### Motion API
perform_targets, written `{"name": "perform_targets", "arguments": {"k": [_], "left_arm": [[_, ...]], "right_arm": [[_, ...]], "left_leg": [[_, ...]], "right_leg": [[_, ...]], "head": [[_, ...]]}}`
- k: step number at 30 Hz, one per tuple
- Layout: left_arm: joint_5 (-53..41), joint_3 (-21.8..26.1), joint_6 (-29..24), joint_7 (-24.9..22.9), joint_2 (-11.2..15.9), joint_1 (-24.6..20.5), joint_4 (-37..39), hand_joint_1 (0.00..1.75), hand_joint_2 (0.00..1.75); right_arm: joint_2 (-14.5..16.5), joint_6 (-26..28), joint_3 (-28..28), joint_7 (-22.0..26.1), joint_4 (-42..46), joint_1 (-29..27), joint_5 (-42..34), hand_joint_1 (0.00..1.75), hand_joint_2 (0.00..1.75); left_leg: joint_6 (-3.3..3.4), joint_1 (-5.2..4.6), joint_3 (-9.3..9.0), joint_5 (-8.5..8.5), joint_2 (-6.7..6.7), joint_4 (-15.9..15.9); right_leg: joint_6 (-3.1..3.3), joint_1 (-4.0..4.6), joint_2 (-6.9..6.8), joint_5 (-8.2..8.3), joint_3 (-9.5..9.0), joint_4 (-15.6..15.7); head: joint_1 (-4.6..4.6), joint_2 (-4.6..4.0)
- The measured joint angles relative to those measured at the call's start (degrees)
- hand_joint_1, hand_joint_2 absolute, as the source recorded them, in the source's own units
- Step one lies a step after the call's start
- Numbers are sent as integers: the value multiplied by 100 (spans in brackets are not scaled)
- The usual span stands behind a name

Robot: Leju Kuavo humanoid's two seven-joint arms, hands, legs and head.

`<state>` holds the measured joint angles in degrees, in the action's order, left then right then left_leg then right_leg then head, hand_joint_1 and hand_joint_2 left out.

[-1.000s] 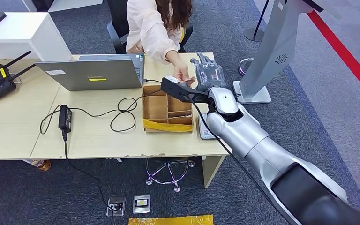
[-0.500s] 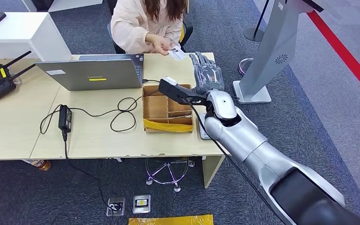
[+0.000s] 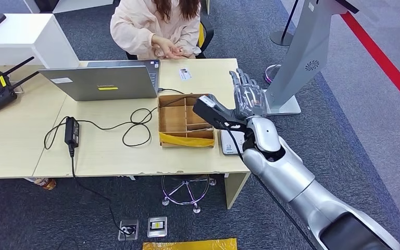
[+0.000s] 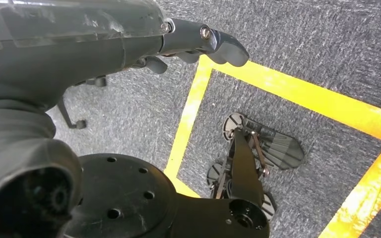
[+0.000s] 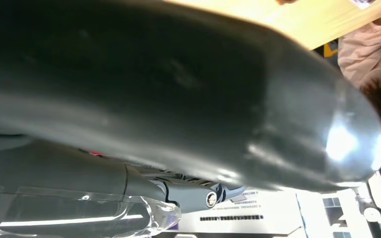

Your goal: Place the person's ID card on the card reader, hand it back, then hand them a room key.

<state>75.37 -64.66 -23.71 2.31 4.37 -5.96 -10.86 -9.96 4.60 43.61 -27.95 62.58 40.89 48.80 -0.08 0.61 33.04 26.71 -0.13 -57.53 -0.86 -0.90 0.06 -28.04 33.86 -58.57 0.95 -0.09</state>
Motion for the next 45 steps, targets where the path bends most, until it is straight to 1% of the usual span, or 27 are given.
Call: {"name": "perform_targets", "arguments": {"k": [3,7,12,16,21,24,29,36,39,45], "left_arm": [[43,19,11,62,0,3,0,0,0],[86,50,4,80,-4,3,0,0,0],[125,106,-39,78,-16,4,0,0,0],[121,139,-55,51,-17,3,0,0,0],[114,143,-58,38,-17,2,0,0,0],[118,146,-58,40,-21,0,0,0,0],[127,163,-83,47,-29,-1,0,0,0],[128,182,-111,46,-44,-1,0,0,0],[121,182,-112,36,-48,-1,0,0,0],[61,182,-74,32,-57,-3,0,0,0]], "right_arm": [[-255,-12,-22,-150,686,-387,24,0,0],[-464,35,-11,-242,1422,-761,27,0,175],[-598,166,19,-317,2022,-962,16,0,175],[-632,321,78,-418,2340,-1096,44,0,175],[-632,564,142,-559,2568,-1318,63,0,175],[-613,682,191,-716,2599,-1446,255,0,175],[-512,940,296,-928,2597,-1667,637,0,175],[-401,1015,367,-949,2564,-1805,870,0,175],[-288,1122,400,-843,2453,-1829,1003,0,175],[28,1279,415,-513,1901,-1828,990,0,175]], "left_leg": [[-1,1,0,2,1,1],[-1,3,0,2,3,2],[-2,4,0,1,3,2],[-2,3,0,1,2,2],[-2,3,2,2,1,3],[-2,3,3,2,1,3],[-2,4,3,2,1,4],[-2,4,4,2,1,4],[-2,4,5,2,1,4],[-2,4,6,1,0,5]], "right_leg": [[0,0,1,0,0,1],[0,2,1,0,0,1],[0,3,2,0,0,0],[0,3,2,0,-1,0],[0,2,1,-1,-2,0],[0,3,1,-1,-2,0],[0,3,1,-1,-2,0],[0,3,1,-1,-2,0],[0,3,1,-1,-2,0],[1,3,0,-1,-2,-1]], "head": [[-1,0],[-1,-1],[0,0],[0,0],[-1,0],[0,0],[-1,-1],[1,0],[0,-1],[-1,0]]}}
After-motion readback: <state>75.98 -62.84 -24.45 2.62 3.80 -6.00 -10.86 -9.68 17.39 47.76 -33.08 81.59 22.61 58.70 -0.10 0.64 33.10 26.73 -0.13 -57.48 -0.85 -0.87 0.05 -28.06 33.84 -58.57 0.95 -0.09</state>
